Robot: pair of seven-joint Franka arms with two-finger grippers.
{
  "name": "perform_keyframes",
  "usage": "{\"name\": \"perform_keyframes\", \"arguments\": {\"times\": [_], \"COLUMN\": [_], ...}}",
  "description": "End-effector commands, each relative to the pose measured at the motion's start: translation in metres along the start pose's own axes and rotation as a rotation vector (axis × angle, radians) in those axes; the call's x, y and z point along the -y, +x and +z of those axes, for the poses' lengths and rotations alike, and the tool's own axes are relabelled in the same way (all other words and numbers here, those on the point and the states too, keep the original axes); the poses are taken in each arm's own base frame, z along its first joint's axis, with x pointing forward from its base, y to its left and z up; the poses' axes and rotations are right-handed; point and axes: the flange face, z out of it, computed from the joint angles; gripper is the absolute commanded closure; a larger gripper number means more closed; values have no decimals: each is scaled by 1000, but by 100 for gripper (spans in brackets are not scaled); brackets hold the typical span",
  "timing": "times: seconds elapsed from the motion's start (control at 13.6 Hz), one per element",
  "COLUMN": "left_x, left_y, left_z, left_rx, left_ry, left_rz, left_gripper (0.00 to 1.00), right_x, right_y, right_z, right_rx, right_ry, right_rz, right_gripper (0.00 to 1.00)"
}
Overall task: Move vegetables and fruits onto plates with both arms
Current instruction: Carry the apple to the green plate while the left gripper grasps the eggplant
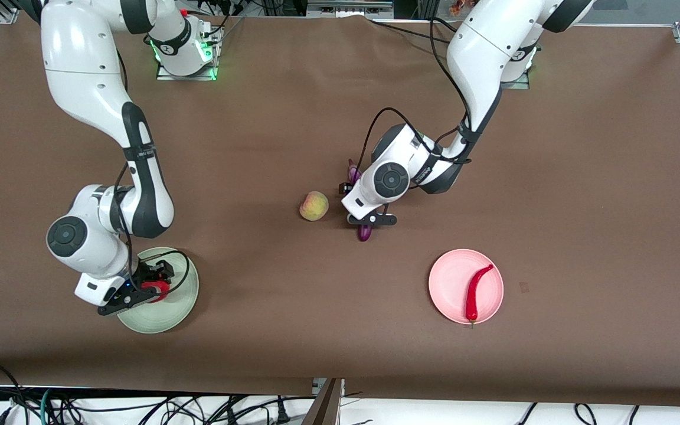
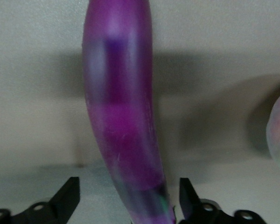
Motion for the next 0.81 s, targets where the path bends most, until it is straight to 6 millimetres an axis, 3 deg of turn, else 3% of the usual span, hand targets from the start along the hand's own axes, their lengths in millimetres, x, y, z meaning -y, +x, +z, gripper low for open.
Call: {"name": "perform_keyframes", "arguments": {"times": [0.0,0.07,0.29,0.44,0.51,0.66,0.73], "left_x": [1,6,10,34,49,87,110], "left_y": [-3,0,5,17,26,41,54], "left_z": [-8,-13,-24,-63,-93,-135,-156], "left_rx": [-46,-47,-59,-75,-89,-89,-146], "left_ry": [56,54,48,52,49,83,154], "left_rz": [53,45,30,-8,-36,-80,-70], "left_gripper": [94,96,100,100,100,100,100], "right_x": [-17,-20,-6,7,20,70,109], "right_y": [-5,-3,12,20,26,37,42], "right_z": [-1,-3,-33,-56,-64,-74,-78], "right_rx": [-31,-57,-100,-92,-80,-48,-7], "right_ry": [3,-3,7,67,112,190,216], "right_rz": [13,24,14,47,93,203,253], "right_gripper": [25,1,0,0,0,0,0]}}
